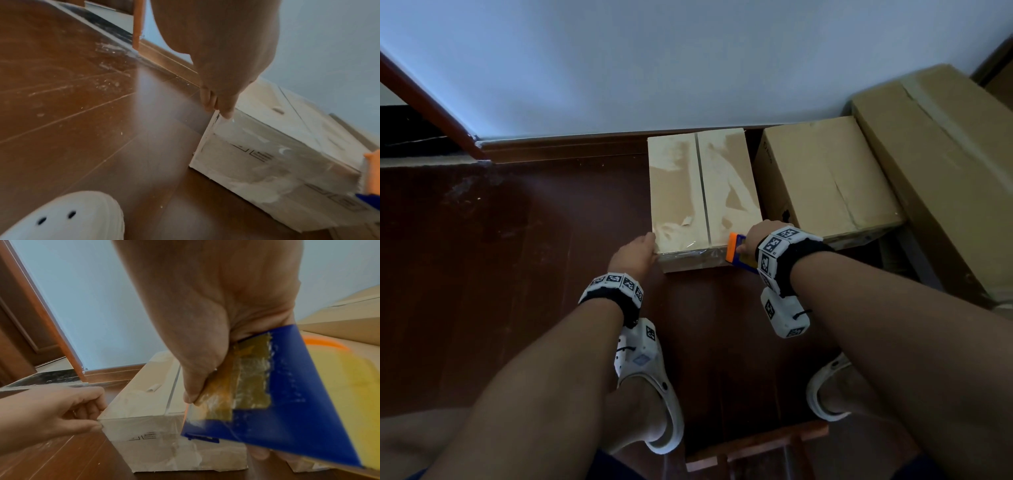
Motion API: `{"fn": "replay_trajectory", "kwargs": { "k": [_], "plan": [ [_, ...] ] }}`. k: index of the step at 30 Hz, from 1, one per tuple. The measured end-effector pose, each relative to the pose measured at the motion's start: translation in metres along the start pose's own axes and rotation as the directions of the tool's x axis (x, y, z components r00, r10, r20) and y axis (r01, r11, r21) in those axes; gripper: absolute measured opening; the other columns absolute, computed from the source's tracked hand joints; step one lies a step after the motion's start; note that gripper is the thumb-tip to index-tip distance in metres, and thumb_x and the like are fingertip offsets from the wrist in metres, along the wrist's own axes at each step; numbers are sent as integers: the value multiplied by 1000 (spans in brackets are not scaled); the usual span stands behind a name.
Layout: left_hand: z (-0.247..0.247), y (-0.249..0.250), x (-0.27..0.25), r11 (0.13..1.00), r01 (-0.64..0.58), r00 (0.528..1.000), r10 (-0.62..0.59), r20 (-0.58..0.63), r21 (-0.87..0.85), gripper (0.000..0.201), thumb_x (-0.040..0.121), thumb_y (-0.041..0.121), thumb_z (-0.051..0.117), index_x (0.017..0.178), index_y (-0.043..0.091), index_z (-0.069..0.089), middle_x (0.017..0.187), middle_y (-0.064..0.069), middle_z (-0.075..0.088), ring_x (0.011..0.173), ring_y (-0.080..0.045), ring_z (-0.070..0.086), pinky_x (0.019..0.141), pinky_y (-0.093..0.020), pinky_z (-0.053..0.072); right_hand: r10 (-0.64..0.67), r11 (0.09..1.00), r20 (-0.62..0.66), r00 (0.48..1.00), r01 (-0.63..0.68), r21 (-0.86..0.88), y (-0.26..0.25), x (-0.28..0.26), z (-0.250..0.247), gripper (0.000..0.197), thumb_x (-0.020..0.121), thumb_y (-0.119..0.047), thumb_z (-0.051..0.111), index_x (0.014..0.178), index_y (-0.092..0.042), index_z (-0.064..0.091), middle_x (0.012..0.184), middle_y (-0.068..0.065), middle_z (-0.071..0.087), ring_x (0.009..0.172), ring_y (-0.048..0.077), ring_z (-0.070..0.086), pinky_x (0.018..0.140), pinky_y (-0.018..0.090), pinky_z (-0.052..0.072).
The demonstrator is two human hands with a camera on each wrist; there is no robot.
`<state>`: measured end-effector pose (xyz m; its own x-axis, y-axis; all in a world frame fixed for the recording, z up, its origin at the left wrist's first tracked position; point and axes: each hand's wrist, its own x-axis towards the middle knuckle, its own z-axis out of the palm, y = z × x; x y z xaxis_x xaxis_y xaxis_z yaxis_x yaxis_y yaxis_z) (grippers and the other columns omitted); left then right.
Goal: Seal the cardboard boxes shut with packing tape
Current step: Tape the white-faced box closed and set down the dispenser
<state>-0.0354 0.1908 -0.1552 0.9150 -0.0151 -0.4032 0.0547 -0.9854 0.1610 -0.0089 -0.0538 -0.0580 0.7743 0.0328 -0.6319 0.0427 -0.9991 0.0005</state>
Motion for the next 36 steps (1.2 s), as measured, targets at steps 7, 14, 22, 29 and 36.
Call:
{"fn": "replay_trajectory", "kwargs": {
  "k": [7, 14, 22, 29, 36],
  "plan": [
    [-26, 16, 12, 898, -192, 981, 159, 115, 396, 35, 94, 19, 54, 127, 17, 41, 118, -8, 51, 100, -26, 58, 69, -37, 44, 86, 981, 59, 995, -74, -181, -10, 13, 2, 42, 89, -44, 62, 63, -14, 49, 67, 3, 52, 75, 21, 60, 78, 36, 53],
    [-25, 27, 15, 909, -137, 991, 125, 57, 394, 45, 92, 35, 59, 127, 13, 42, 124, -7, 52, 110, -25, 54, 78, -36, 44, 113, 974, 0, 994, -110, -197, -5, 18, 8, 39, 98, -34, 48, 68, -11, 55, 62, 4, 47, 58, 19, 50, 60, 29, 45],
    [-3, 49, 15, 870, -479, 878, 476, 55, 118, 65, 90, -4, 53, 148, 21, 36, 152, 2, 36, 135, -19, 41, 104, -33, 41, 80, 986, 7, 997, -78, -150, 9, 15, 6, 53, 94, -54, 47, 64, -11, 49, 64, 2, 50, 53, 16, 47, 46, 26, 33],
    [-1, 37, 12, 887, -448, 894, 448, 33, 112, 85, 85, -16, 45, 154, 28, 21, 160, 16, 11, 140, -12, 34, 101, -30, 43, 46, 994, -40, 998, -49, -99, 18, 11, 10, 56, 92, -61, 43, 66, -13, 49, 69, 3, 51, 58, 17, 49, 57, 29, 41],
    [1, 5, 16, 891, -431, 900, 436, -5, 143, 75, 90, -11, 46, 154, 20, 19, 162, 5, 8, 147, -14, 16, 116, -25, 17, -24, 998, -66, 998, 20, -63, -1, 9, 19, 56, 91, -64, 41, 77, -12, 56, 71, 2, 49, 58, 17, 48, 58, 30, 41]
  ]
}}
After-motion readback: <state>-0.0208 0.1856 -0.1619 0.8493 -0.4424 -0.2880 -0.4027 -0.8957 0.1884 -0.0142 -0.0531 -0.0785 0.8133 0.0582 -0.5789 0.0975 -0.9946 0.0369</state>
